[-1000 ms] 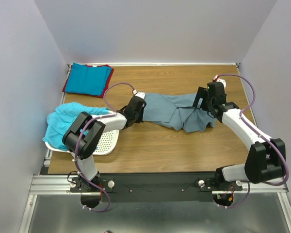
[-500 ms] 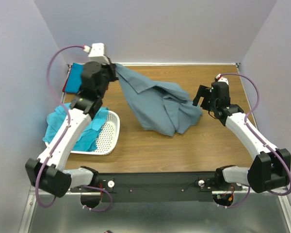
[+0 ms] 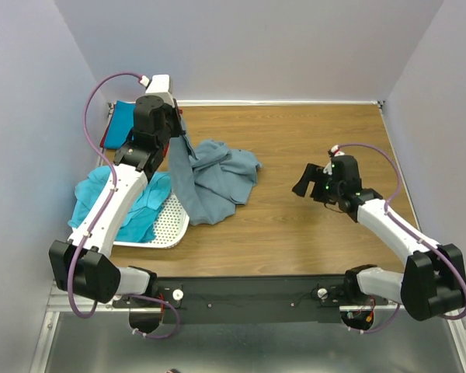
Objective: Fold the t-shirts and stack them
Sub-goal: Flatten the tshirt out
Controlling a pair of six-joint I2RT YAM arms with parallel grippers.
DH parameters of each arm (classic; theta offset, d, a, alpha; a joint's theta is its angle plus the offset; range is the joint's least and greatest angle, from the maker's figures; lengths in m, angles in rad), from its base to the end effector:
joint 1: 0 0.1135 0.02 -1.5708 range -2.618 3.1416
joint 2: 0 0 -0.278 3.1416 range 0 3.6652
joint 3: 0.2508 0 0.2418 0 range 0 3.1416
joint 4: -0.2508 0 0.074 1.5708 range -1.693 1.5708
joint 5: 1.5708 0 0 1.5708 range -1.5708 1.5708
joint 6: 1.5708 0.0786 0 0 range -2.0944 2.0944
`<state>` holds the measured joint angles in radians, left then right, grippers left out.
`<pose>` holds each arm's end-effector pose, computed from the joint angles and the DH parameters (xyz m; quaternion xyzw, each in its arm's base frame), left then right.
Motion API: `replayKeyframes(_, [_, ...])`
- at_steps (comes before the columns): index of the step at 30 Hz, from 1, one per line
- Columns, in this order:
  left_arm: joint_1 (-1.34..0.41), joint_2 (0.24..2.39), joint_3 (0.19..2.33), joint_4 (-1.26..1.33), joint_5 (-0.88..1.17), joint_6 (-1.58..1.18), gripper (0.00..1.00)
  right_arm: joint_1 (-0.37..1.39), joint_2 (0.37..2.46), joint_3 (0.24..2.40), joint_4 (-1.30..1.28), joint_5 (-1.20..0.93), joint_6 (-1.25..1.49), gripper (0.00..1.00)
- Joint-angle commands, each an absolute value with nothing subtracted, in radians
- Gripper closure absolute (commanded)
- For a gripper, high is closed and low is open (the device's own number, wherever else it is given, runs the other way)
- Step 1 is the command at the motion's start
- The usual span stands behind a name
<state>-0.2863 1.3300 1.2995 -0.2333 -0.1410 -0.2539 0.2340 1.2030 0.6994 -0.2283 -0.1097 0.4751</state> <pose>0.3257 -0.0844 0.3967 -0.0300 0.7926 -0.1079 0.5994 0.2580 0.0704 0.2108 0.0875 0.9080 0.1881 0.3640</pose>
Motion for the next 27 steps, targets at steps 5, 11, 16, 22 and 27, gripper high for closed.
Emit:
replayKeyframes(5, [-0.287,1.316,1.336,-0.304,-0.058,-0.189,1.0,0.388,1.265,0.682,-0.055,-0.245,0.555,0.07])
replayKeyframes(11, [-0.287,1.304,1.275,-0.288,-0.048,-0.153,1.0,0.532,1.408,0.744,0.037,-0.238,0.594,0.08])
replayKeyframes(16, [-0.284,1.281,1.217,-0.242,-0.058,-0.14,1.0,0.638,1.52,0.827,0.077,-0.178,0.607,0.11])
replayKeyframes(22, [-0.276,1.272,1.18,-0.209,-0.014,-0.152,1.0,0.719,1.612,0.925,0.152,-0.1,0.581,0.12])
replayKeyframes(27, [-0.275,1.273,1.175,-0.207,-0.005,-0.153,1.0,0.727,1.732,1.021,0.16,-0.109,0.558,0.18])
